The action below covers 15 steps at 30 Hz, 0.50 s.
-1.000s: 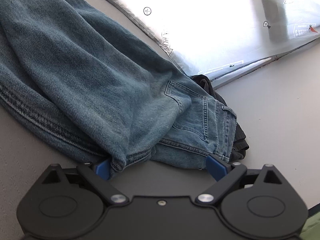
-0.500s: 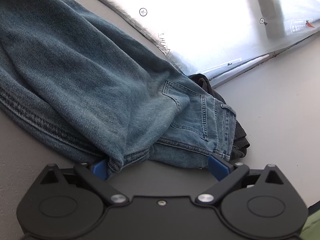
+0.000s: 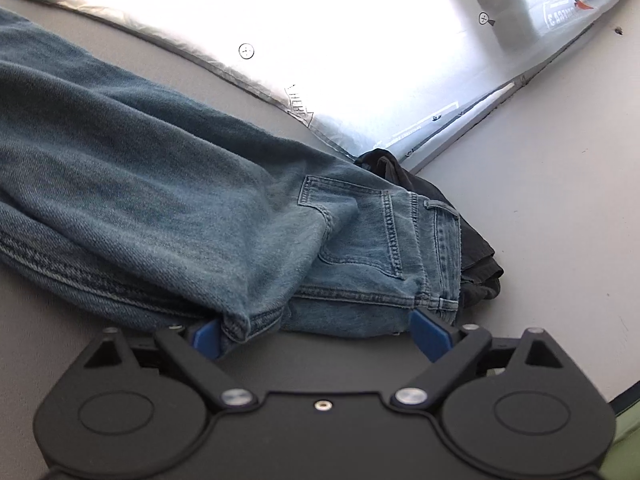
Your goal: Fold clothes
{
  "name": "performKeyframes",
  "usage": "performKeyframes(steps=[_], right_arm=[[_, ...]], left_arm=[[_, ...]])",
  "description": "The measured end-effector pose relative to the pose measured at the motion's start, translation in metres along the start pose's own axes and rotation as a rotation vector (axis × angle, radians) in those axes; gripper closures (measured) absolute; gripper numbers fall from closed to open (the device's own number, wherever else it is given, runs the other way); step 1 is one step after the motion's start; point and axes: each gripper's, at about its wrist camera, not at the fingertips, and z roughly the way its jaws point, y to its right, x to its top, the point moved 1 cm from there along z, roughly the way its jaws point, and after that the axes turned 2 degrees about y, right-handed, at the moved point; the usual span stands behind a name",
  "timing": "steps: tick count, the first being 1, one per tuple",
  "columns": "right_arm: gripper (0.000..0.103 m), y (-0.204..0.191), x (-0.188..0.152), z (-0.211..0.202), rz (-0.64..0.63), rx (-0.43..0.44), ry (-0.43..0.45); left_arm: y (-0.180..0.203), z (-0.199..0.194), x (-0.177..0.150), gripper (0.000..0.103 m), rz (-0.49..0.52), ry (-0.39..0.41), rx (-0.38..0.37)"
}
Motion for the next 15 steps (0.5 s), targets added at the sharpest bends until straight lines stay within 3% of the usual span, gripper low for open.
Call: performKeyframes(steps=[3,4,7,15], right_arm=[[0.011,0.019,0.002,-0.007,0.066,0.0,0.029],[0.011,0.025,0.002,-0.009,0.071,0.007,0.033],[0.01,0.036,-0.004,-0.012,0.072,0.024,0.035],[0.01,0.054,-0.032,-0.019,0.07,0.008,-0.019]], left_arm=[[0.002,0.005,0.004,0.08,0.017,0.055,0.103],[0.001,0.007,0.006,0.092,0.028,0.066,0.128],[-0.009,0.008,0.015,0.097,-0.008,0.053,0.103],[-0.013,-0.019,-0.004,0.097,0.13,0.08,0.069]])
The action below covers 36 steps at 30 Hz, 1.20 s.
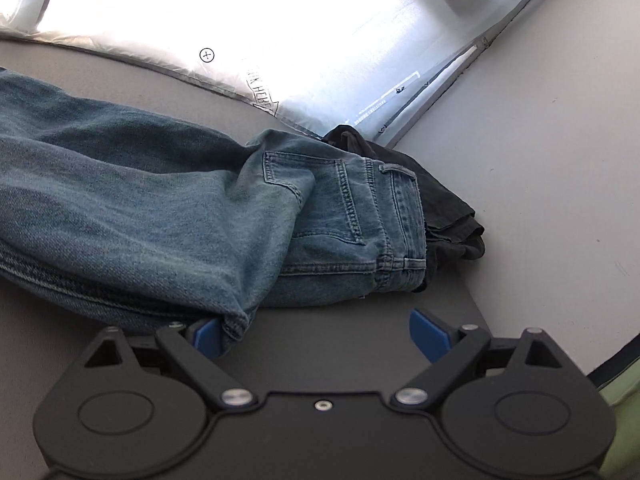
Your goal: Fold clothes
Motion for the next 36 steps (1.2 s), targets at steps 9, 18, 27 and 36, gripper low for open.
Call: performKeyframes(steps=[9,18,27,36], right_arm=[[0.01,0.033,-0.045,-0.01,0.026,0.031,-0.154],[0.012,0.056,-0.028,-0.005,0.149,0.281,-0.221],[0.012,0.068,-0.011,-0.022,0.337,0.403,-0.174],[0.012,0.076,-0.011,0.001,0.497,0.367,-0.258]], left_arm=[[-0.027,-0.079,-0.06,0.097,0.032,-0.043,0.036],[-0.046,-0.108,-0.068,0.058,0.128,0.009,-0.005],[-0.009,-0.072,-0.025,0.036,0.297,0.025,-0.132],[0.017,0.007,-0.011,0.028,0.405,-0.094,-0.162]])
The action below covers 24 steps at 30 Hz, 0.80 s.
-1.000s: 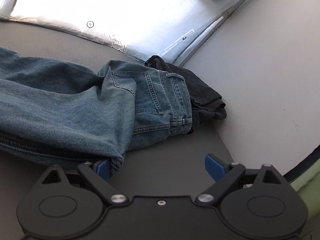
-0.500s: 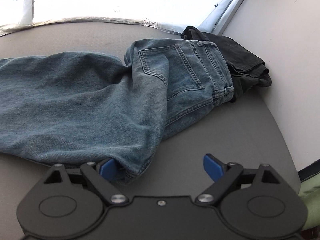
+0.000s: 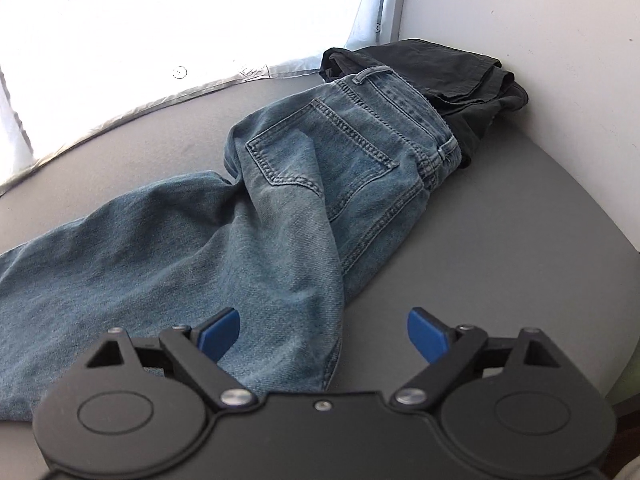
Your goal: Fold clothes
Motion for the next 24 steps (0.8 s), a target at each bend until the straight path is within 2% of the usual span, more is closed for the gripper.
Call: performKeyframes(steps=[2,3,7,9,10,11,13,19,21,24], right_arm=[[0.012,0.0,0.0,0.005,0.012,-0.005,-0.013],[0.012,0.0,0.001,0.008,0.021,-0.007,-0.02],[0.012,-0.002,0.006,0.023,0.039,-0.03,-0.033],[0.012,-0.003,0.011,0.03,0.045,-0.037,-0.032],[0.012,-0.004,0.013,0.032,0.046,-0.039,-0.028],[0.012,-0.004,0.015,0.034,0.045,-0.043,-0.022],[0.012,-0.006,0.019,0.034,0.034,-0.055,-0.006],[0.012,0.011,0.025,0.026,0.048,-0.085,0.037],[0.012,0.022,0.024,0.029,0.071,-0.085,0.031],[0.012,0.038,0.025,0.038,0.106,-0.093,0.022]], left_arm=[[-0.002,0.008,0.004,0.028,-0.044,-0.006,-0.057],[-0.003,0.011,0.006,0.024,-0.075,-0.002,-0.09],[0.008,0.016,0.009,0.025,-0.133,0.036,-0.1],[0.014,0.015,0.009,0.049,-0.145,0.06,-0.047],[0.015,0.011,0.01,0.069,-0.159,0.068,-0.013],[0.015,0.008,0.01,0.08,-0.174,0.076,0.02],[0.017,-0.001,0.012,0.092,-0.193,0.094,0.089],[0.014,-0.063,0.023,0.093,-0.161,0.17,0.273],[0.003,-0.064,0.02,0.093,-0.172,0.181,0.265],[-0.005,-0.04,0.016,0.092,-0.181,0.106,0.235]])
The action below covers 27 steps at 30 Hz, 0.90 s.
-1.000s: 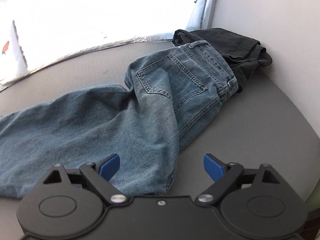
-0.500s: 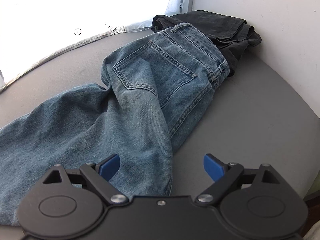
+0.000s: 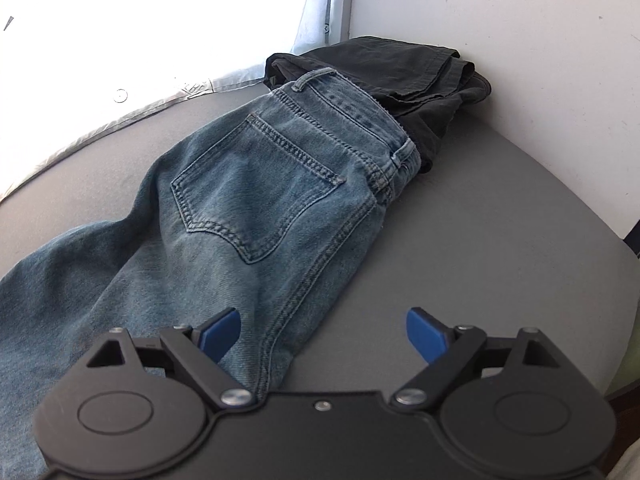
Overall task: Fold clothes
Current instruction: 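Grasp the waistband with the right gripper while the left gripper holds the hem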
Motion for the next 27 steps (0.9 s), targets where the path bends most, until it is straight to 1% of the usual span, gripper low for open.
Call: performKeyframes(steps=[2,4,6,7,11,13,14,15,16,18,20,21,23,25,27], right_arm=[[0.012,0.009,0.006,0.007,0.032,-0.012,0.019],[0.011,0.021,0.015,0.016,0.086,-0.018,0.049],[0.011,0.037,0.027,0.034,0.166,-0.018,0.063],[0.011,0.045,0.033,0.046,0.216,-0.005,0.062],[0.013,0.069,0.049,0.098,0.424,0.078,0.015],[0.016,0.072,0.052,0.119,0.503,0.102,-0.014],[0.018,0.071,0.053,0.123,0.531,0.108,-0.01],[0.06,0.069,0.056,0.122,0.538,0.136,0.005],[0.079,0.066,0.059,0.12,0.533,0.17,0.01],[0.087,0.056,0.065,0.103,0.483,0.119,0.042],[0.089,0.051,0.07,0.077,0.426,0.075,0.104],[0.089,0.053,0.071,0.063,0.423,0.062,0.131],[0.09,0.06,0.071,0.031,0.431,0.041,0.181],[0.09,0.066,0.065,0.01,0.414,0.038,0.213],[0.088,0.068,0.054,0.009,0.355,-0.002,0.202]], left_arm=[[0.001,0.013,-0.005,0.092,-0.016,-0.036,0.002],[-0.003,0.019,-0.007,0.092,-0.072,-0.054,0.004],[-0.005,0.023,-0.008,0.092,-0.12,-0.072,0.009],[-0.005,0.024,-0.008,0.092,-0.127,-0.079,0.014],[0.008,0.028,-0.007,0.092,-0.026,-0.084,0.051],[0.011,0.03,-0.007,0.093,-0.005,-0.09,0.069],[0.012,0.032,-0.007,0.093,-0.001,-0.093,0.081],[0.014,0.032,-0.007,0.093,0.007,-0.095,0.096],[0.016,0.032,-0.006,0.093,0.025,-0.096,0.115],[0.021,0.028,-0.002,0.094,0.075,-0.092,0.164],[0.02,0.021,0.003,0.094,0.096,-0.078,0.196],[0.017,0.017,0.006,0.095,0.092,-0.073,0.207],[0.005,0.005,0.014,0.095,0.058,-0.059,0.207],[-0.002,-0.008,0.02,0.095,0.033,-0.034,0.181],[0.004,-0.012,0.022,0.095,0.085,-0.021,0.189]])
